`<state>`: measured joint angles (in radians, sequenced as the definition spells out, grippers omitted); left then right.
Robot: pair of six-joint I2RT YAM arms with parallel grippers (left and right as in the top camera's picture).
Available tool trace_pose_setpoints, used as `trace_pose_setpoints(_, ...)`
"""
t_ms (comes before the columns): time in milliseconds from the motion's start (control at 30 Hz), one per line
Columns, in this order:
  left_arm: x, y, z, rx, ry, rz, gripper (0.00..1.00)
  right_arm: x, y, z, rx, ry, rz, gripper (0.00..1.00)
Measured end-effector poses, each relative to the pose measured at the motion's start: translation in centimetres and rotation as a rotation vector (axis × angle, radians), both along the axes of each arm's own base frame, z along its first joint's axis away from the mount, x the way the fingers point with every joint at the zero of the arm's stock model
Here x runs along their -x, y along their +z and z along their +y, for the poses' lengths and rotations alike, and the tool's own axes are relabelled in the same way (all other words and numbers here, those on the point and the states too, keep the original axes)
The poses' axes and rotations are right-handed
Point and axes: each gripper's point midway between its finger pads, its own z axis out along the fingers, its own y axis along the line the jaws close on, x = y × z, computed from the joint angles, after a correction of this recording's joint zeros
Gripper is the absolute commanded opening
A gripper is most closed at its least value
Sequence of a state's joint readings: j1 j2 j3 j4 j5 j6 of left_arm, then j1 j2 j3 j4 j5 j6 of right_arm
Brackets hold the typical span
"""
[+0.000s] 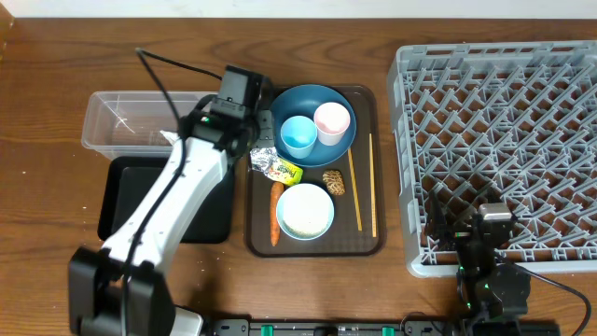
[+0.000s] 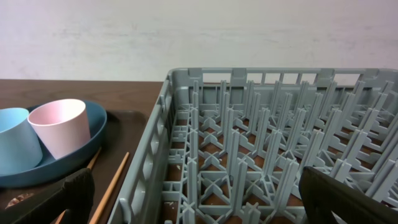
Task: Sort waste into correct bins and load items into the dishwasher rack
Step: 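Reach the left gripper back to the foil and snack wrapper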
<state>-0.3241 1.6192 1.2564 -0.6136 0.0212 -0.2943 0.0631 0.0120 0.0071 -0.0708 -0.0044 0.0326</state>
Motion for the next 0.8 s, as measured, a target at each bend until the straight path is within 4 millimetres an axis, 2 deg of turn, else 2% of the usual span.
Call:
trace_pose_setpoints(33, 0.0, -0.7, 0.0, -0.006, 0.001, 0.017, 0.30, 0.0, 0.0, 0.0, 0.000, 0.000, 0.000, 0.99)
trace_pose_setpoints(100, 0.0, -2.0, 0.0, -0.016, 0.005, 0.048, 0.37, 0.0, 0.0, 0.0, 0.000, 0.000, 0.000, 0.99)
trace_pose_setpoints(367, -0.2, -5.6, 0.0, -0.038, 0.016, 0.129, 0.41, 0.0, 0.0, 0.0, 0.000, 0.000, 0.000, 0.99)
trace_pose_setpoints(400, -0.2, -5.8, -0.1, -0.039, 0.016, 0.132, 0.45, 0.0, 0.0, 0.0, 0.000, 0.000, 0.000, 0.99)
trace_pose_setpoints(500, -0.3, -6.2, -0.1, -0.040, 0.018, 0.135, 0.50, 0.0, 0.0, 0.0, 0.000, 0.000, 0.000, 0.99)
trace_pose_setpoints(600, -0.4, -6.2, -0.1, -0.041, 0.015, 0.135, 0.61, 0.0, 0.0, 0.0, 0.000, 0.000, 0.000, 0.99)
trace_pose_setpoints(800, -0.4, -6.2, -0.1, -0.039, 0.019, 0.135, 0.66, 0.0, 0.0, 0.0, 0.000, 0.000, 0.000, 0.99)
